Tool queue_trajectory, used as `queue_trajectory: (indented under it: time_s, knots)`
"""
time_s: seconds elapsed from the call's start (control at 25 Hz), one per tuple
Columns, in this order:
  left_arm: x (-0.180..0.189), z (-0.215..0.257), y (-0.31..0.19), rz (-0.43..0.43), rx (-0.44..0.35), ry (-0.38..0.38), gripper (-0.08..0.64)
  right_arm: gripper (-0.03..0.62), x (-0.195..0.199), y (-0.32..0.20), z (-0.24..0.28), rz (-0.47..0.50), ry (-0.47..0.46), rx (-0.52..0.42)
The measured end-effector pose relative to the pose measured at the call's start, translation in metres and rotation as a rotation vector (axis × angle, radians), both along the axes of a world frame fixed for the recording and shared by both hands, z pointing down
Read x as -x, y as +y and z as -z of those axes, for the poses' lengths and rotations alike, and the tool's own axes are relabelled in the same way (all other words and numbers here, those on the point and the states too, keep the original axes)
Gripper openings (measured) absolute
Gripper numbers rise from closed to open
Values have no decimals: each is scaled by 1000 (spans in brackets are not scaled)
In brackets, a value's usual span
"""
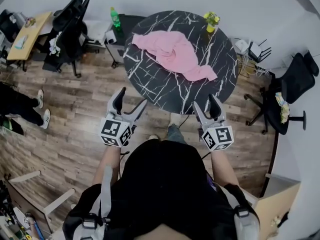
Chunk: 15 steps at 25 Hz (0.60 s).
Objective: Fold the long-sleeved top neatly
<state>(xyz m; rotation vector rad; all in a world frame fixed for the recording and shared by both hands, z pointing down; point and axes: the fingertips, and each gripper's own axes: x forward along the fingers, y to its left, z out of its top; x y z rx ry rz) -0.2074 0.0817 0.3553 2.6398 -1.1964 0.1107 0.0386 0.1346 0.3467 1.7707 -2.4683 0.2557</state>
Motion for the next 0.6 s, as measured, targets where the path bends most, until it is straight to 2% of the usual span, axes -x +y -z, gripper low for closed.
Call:
queue_trajectory:
  time_s: [0.24,0.6]
  knots:
    - [-15,1,-37,34,-9,-23,396,278,-12,-54,-1,60,0,-21]
    - [-47,0,-91,71,-2,-59,344,251,-28,-136,-14,170,17,-8]
